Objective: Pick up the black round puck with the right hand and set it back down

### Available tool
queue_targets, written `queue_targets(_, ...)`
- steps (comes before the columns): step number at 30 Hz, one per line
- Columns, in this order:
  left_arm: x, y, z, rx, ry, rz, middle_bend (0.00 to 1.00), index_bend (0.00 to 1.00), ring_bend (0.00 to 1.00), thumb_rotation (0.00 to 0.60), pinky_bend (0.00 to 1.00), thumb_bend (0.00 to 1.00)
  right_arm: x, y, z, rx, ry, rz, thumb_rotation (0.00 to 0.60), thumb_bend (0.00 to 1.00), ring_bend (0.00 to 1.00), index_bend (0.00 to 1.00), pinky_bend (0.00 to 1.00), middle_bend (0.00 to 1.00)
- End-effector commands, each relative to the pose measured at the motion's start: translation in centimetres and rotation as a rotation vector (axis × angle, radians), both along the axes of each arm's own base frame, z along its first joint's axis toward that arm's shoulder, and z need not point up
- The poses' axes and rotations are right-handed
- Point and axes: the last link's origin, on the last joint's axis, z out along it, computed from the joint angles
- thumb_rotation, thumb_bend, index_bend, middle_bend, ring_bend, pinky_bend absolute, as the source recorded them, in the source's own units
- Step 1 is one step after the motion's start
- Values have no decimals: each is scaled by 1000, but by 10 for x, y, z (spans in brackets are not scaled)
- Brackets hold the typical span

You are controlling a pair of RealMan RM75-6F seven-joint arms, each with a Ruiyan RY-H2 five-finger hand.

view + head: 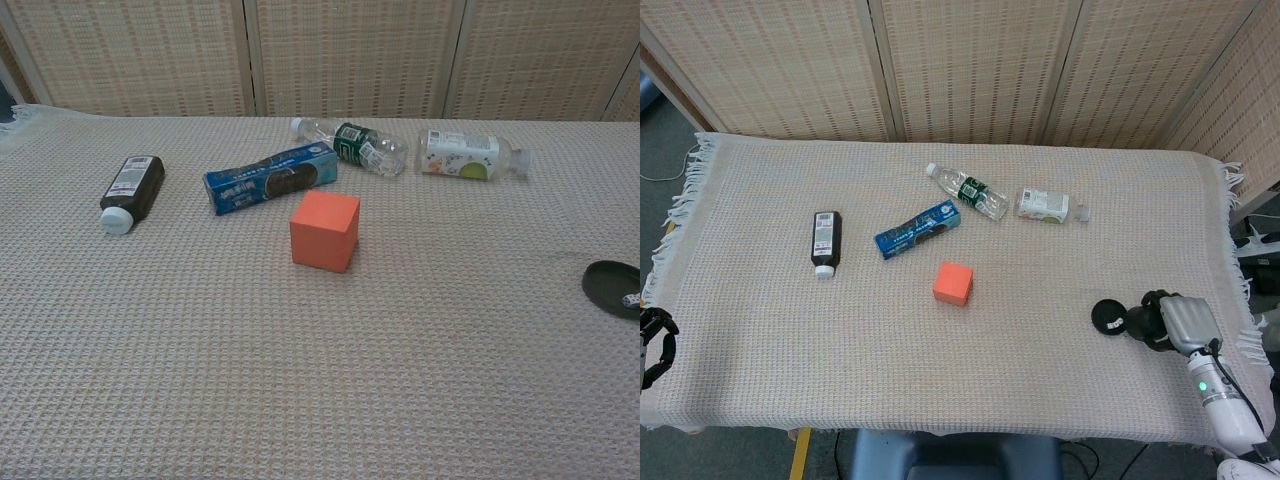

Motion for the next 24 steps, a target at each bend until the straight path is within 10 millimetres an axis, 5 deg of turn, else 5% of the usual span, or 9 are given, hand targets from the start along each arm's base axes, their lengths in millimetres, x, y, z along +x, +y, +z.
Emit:
queue_targets(1, -1, 1, -1, -7, 2, 4, 411, 572, 333, 600, 565, 536, -12, -1, -2, 40, 43, -45, 600, 173, 483, 525, 677, 423)
queue_targets(6, -1, 1, -2, -9, 3, 3, 412, 566, 333, 600, 566, 536, -18, -5, -6, 97, 81, -89, 600, 172, 380, 365, 614, 379)
queue_targets(17, 0, 0, -2, -10, 3, 2, 412, 563, 333, 600, 565, 536, -23, -4, -3, 185, 129, -160, 600, 173, 76, 17, 343, 85)
queue_targets(24, 0, 0, -2, -10, 5, 3, 412, 562, 333, 600, 565, 535, -13, -2, 7, 153, 55, -140, 600, 147, 0, 0, 91, 0)
